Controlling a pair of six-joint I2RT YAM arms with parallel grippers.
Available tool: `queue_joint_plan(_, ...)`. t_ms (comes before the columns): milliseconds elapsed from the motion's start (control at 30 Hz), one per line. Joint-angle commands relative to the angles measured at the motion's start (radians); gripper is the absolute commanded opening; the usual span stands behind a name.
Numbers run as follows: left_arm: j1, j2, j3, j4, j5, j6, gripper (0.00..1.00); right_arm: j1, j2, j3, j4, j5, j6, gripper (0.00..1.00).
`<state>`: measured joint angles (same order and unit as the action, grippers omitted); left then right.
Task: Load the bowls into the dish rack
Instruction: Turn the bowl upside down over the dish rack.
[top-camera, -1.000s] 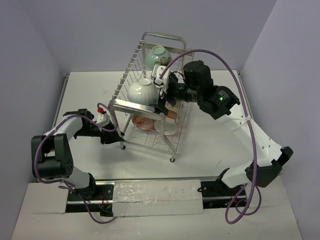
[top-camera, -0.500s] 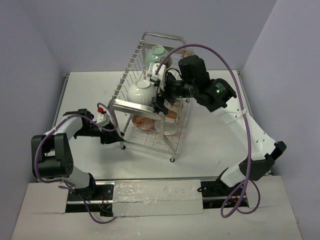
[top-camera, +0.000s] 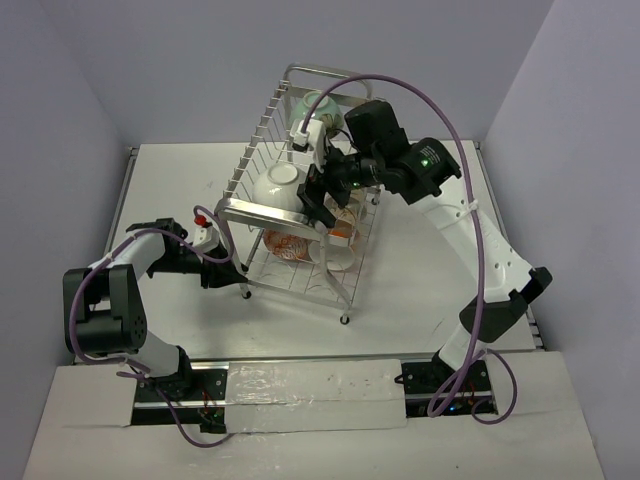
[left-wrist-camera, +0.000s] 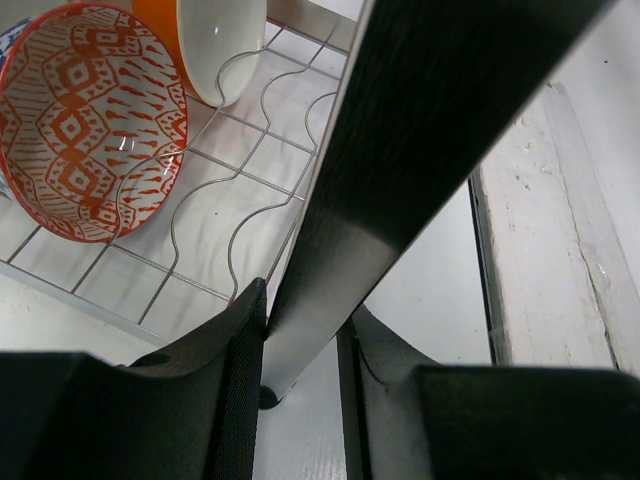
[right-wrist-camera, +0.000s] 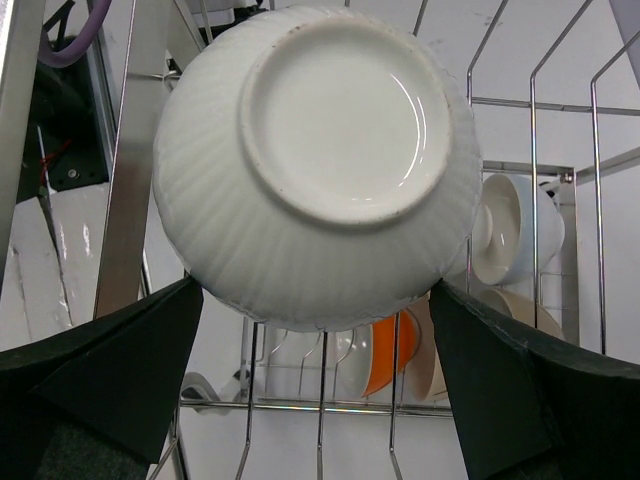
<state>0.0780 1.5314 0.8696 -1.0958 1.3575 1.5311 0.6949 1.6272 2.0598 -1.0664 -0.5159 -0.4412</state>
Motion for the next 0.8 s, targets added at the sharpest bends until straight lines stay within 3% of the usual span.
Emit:
queue_joint_plan(0, 0.051, 0.045, 0.008, -0.003, -0.158, -0.108, 0.00, -0.006, 0.057, -0.001, -0.291, -0.019, 0.009, 1.00)
queue_joint_plan(267, 0.051, 0.050, 0.011, -0.010, -0.156, -0.098, 0.00, 0.000, 0.147, 0.131, -0.299, 0.066, 0.068, 1.00)
queue_joint_plan(433, 0.051, 0.047, 0.009, -0.016, -0.155, -0.092, 0.00, 0.000, 0.187, 0.112, -0.259, 0.190, 0.087, 1.00)
queue_joint_plan(767, 0.051, 0.055, 0.016, -0.024, -0.152, -0.085, 0.00, -0.003, 0.197, 0.131, -0.268, 0.254, 0.088, 1.00)
